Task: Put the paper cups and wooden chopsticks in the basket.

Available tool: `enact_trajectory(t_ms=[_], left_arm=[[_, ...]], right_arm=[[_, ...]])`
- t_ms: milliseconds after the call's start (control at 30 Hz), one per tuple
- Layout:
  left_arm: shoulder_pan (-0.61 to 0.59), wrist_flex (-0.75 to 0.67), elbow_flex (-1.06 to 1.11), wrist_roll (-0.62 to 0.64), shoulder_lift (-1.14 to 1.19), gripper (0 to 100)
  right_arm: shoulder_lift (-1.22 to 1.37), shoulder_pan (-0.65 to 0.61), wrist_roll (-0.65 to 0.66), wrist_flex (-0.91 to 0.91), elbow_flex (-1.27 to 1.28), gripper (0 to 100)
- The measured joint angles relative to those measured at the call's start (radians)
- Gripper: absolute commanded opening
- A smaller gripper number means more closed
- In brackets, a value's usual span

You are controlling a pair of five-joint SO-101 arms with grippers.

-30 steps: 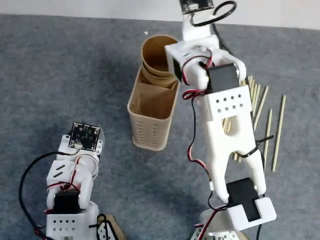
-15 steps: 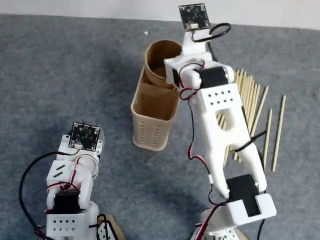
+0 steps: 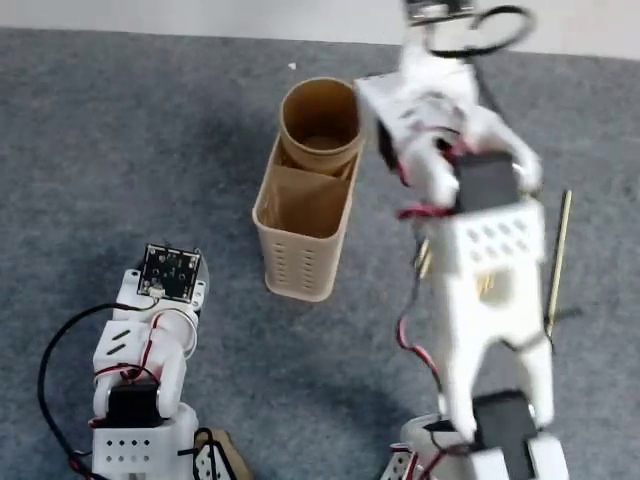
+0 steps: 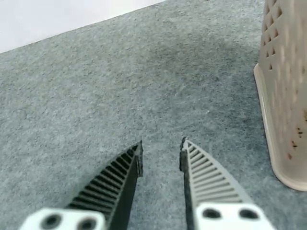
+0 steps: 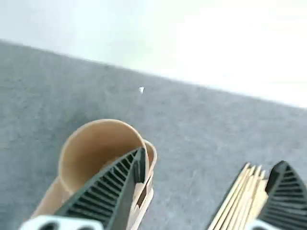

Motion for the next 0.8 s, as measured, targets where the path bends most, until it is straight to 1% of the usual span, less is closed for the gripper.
enact_trajectory(t_ms=[100, 200, 300, 367, 433, 500, 600, 667, 800], left_arm=[[0.000, 0.008, 0.000, -0.018, 0.000, 16], [0.000, 0.018, 0.000, -0.023, 0.000, 16], [0.000, 0.018, 0.000, -0.023, 0.000, 16], [0.000, 0.028, 0.000, -0.023, 0.000, 16], [0.000, 0.052, -0.002, -0.023, 0.000, 16], [0.000, 0.068, -0.003, -0.023, 0.000, 16], [0.000, 0.071, -0.003, -0.023, 0.000, 16], [0.000, 0.071, -0.003, -0.023, 0.000, 16], [0.000, 0.071, -0.003, -0.023, 0.000, 16]], right_arm=[[-0.072, 0.058, 0.052, 0.129, -0.037, 38.6], [-0.084, 0.140, 0.101, 0.281, -0.043, 38.6], [-0.063, 0.247, 0.189, 0.417, -0.043, 38.6], [-0.023, 0.338, 0.245, 0.465, -0.026, 38.6], [0.035, 0.439, 0.307, 0.468, 0.009, 38.6], [0.110, 0.522, 0.359, 0.434, 0.068, 38.6], [0.252, 0.601, 0.431, 0.353, 0.164, 38.6], [0.361, 0.631, 0.460, 0.307, 0.209, 38.6], [0.535, 0.647, 0.474, 0.230, 0.222, 38.6]])
